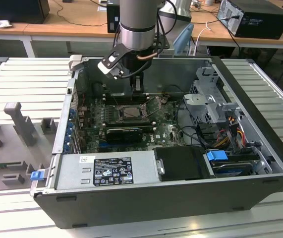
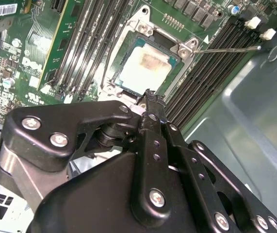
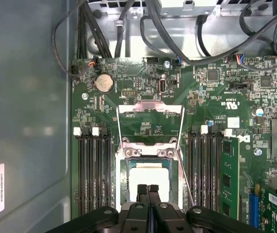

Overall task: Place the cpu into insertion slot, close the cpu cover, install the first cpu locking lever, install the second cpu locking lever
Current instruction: 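Close the cpu cover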

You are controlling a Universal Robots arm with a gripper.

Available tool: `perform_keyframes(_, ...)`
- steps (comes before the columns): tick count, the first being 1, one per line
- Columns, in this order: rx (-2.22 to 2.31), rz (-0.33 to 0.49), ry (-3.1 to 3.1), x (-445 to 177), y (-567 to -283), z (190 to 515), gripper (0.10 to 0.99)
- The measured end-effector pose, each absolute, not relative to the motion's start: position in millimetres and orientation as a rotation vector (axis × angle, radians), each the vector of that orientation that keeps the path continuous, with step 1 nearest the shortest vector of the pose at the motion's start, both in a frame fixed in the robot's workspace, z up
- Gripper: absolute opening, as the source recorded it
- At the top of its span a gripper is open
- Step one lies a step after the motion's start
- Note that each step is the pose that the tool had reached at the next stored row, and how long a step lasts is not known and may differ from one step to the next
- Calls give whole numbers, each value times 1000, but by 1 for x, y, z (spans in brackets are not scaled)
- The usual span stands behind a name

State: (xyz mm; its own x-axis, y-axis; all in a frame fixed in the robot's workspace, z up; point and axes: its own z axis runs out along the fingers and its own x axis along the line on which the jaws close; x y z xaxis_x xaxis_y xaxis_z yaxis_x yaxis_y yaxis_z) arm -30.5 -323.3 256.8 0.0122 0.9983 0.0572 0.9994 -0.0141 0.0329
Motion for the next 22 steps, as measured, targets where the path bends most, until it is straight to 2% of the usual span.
perform_keyframes(22,-2222,-98,-2193,-13,-323,257,106)
